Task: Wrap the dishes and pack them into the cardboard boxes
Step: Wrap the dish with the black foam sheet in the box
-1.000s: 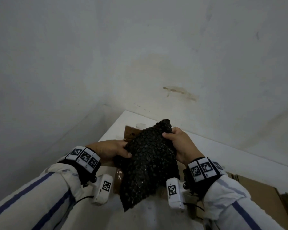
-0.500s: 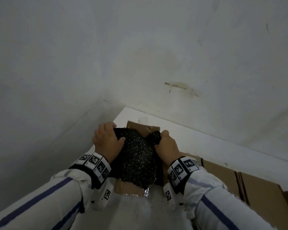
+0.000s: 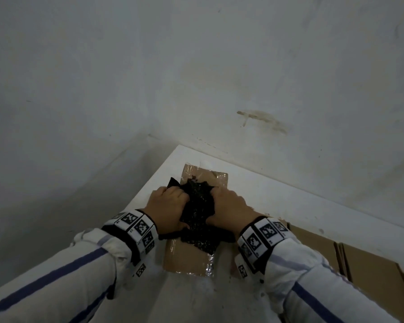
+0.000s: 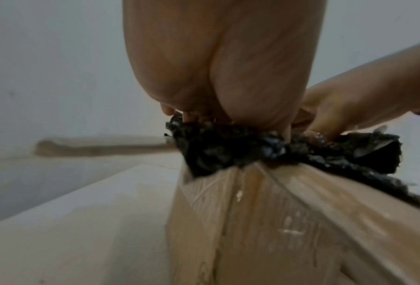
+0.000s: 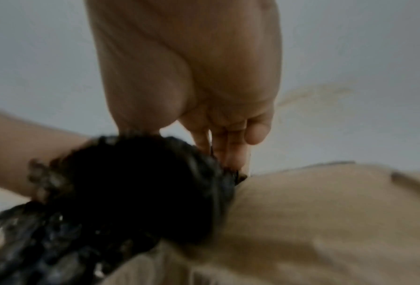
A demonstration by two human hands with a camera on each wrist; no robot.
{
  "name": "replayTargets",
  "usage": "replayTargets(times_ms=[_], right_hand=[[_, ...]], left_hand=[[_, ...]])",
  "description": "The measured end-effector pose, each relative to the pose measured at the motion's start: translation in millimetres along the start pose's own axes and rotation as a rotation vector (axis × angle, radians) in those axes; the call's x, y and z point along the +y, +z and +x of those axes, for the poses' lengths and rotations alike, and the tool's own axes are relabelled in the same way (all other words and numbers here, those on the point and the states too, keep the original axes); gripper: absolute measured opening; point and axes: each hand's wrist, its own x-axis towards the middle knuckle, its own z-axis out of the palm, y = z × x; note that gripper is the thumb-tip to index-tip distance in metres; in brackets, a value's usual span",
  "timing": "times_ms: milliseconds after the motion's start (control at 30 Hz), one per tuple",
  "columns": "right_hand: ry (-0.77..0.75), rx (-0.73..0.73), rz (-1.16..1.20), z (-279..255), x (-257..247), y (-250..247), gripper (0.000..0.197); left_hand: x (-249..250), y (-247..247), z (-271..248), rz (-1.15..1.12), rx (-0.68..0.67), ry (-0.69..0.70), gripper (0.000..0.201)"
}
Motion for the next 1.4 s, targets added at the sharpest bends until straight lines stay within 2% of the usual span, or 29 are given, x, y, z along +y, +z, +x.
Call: replayTargets(times_ms=[67,133,167,267,333,433,533,600,700,800,867,967,1067,1167,1233,1300,1400], right_hand=[[-0.001,-0.084,-0.255,3.6,0.2,8.4,0.065],[0.028,-0.151,-0.314,7.8,2.4,11.4,0.068],[0.031,-0.192,-0.326,10.1,2.6,11.6,0.063],[0.004,-0.252,-0.389,18.2,1.8,15.3,0.023],[0.0,-0.26,-0.439,21.8,-0.5,18.9,0.016],[-0.022,-0.261,-0.515,25.5,-3.7,24.9,0.025],[0.043,-0.253,-0.465,27.9,-5.2,31.1,0.042],[0.026,-0.251,-0.428,26.6,-3.6,24.7,0.044],[-0.054,-0.338,-0.391,19.2,0.6,-6.1,0.046],[-0.102,-0.386,-0.477,14.4,5.9,-22.5,0.057],[-0.129,-0.372,-0.561,11.6,6.2,-16.2,0.05],[-0.145,-0.285,-0.599,12.5,0.0,-2.8,0.032],[-0.181,-0.261,-0.674,14.2,-7.9,1.9,0.028],[-0.244,-0.197,-0.735,13.2,-10.6,8.6,0.029],[-0.195,-0.197,-0.718,14.0,-9.6,16.3,0.034],[-0.141,-0.214,-0.683,14.4,-10.3,21.2,0.038],[-0.151,-0.26,-0.653,13.4,-11.1,17.0,0.041]], left_hand=[[0.9,-1.5,2.9,0.055,0.013,0.036,0.08],[1.4,-1.8,7.4,0.102,-0.05,0.026,0.08],[2.0,-2.7,9.8,0.113,-0.086,0.022,0.078],[4.4,-1.4,15.2,0.135,-0.208,0.03,0.076],[7.0,-1.0,17.4,0.144,-0.233,0.044,0.075],[13.1,-3.7,19.5,0.207,-0.185,0.082,0.066],[14.0,-7.3,19.3,0.241,-0.182,0.096,0.07],[11.2,-5.1,17.2,0.208,-0.185,0.081,0.071],[6.4,-3.4,16.2,0.128,-0.173,0.057,0.07],[-2.1,-16.2,18.2,0.022,-0.247,-0.004,0.074],[-9.2,-27.7,19.2,0.048,-0.303,0.0,0.074],[-13.7,-36.5,19.1,0.15,-0.36,0.039,0.062],[-3.4,-33.7,18.5,0.223,-0.404,0.015,0.058],[13.3,-21.7,15.6,0.297,-0.313,-0.028,0.049],[21.3,-14.2,13.4,0.29,-0.261,-0.055,0.041],[23.7,-9.6,10.9,0.289,-0.225,-0.061,0.039],[17.5,-9.2,7.7,0.223,-0.212,-0.066,0.044]])
